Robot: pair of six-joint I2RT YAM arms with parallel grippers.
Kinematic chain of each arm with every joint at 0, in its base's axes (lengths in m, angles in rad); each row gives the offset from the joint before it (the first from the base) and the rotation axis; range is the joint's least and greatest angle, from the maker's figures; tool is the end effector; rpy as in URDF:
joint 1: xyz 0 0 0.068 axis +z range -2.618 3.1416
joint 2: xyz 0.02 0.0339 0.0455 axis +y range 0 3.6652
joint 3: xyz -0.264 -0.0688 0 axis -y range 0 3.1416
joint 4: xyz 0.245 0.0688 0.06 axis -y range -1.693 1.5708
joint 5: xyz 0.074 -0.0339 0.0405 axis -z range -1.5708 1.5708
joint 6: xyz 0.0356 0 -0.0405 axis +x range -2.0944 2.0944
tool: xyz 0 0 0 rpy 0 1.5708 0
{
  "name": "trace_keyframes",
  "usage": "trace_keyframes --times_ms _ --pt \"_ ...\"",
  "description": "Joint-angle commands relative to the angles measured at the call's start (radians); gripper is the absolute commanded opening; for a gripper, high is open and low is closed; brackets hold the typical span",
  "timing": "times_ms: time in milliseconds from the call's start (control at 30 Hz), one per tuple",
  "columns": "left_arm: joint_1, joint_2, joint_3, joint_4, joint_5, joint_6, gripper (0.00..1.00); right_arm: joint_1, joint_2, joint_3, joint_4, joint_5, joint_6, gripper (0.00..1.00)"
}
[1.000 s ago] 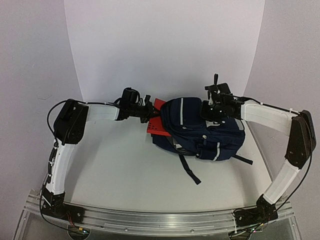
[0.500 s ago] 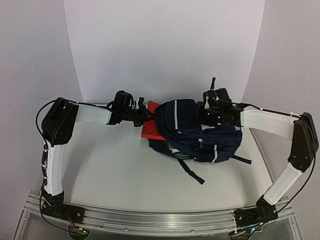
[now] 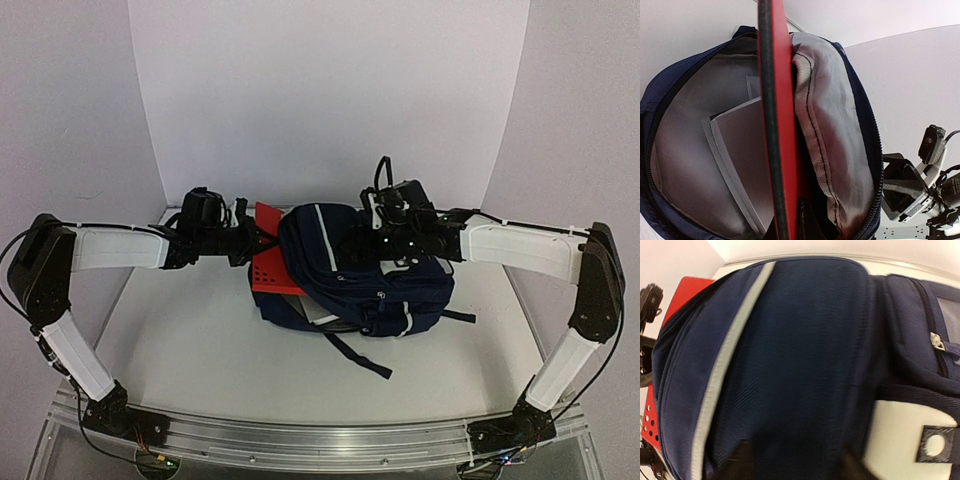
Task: Pack the student bag
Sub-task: Place the files in the student bag.
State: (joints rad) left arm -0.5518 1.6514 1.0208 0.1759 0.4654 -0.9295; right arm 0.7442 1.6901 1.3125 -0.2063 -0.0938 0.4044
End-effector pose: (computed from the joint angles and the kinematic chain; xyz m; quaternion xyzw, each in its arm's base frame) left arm 0.3063 -0.2073 0.2342 -0.0350 0.8337 -0.4921 0.2483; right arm 0.2865 0.2684 0.2807 -0.1706 0.8633 0.2917 0.3748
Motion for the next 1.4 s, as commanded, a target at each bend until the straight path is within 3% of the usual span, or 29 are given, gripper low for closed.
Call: trace_keyframes --times_ms 0,67,100,267,400,600,1233,1300,1367 --pt "-0.108 0.008 0.001 -0.035 0.113 0.054 0.00 0.121 -0.065 0.117 0.210 0.053 -0.117 0.84" --pt "-0.108 0.010 0.014 -0.051 0.099 0.053 0.00 0.165 -0.081 0.131 0.170 0.143 -0.157 0.96" --pt "-0.108 0.009 0.017 -0.056 0.096 0.053 0.00 0.188 -0.083 0.143 0.154 0.177 -0.176 0.98" --pt "-0.109 0.025 0.020 -0.044 0.102 0.034 0.00 0.346 -0.003 0.250 0.056 0.454 -0.263 0.98" --pt "-0.108 0.043 0.010 -0.033 0.097 0.003 0.00 0.394 0.088 0.336 0.005 0.687 -0.225 0.98" --pt "-0.108 0.052 -0.002 -0.010 0.099 -0.013 0.00 0.396 0.109 0.381 -0.001 0.591 -0.229 0.98" --pt "-0.108 0.072 0.006 -0.021 0.084 0.004 0.04 0.338 0.272 0.373 -0.277 0.744 -0.090 0.98" --pt "-0.108 0.084 0.013 -0.027 0.085 0.009 0.04 0.327 0.288 0.382 -0.298 0.757 -0.085 0.95" --pt "-0.108 0.094 0.017 -0.028 0.083 0.014 0.04 0.312 0.288 0.383 -0.306 0.751 -0.078 0.84"
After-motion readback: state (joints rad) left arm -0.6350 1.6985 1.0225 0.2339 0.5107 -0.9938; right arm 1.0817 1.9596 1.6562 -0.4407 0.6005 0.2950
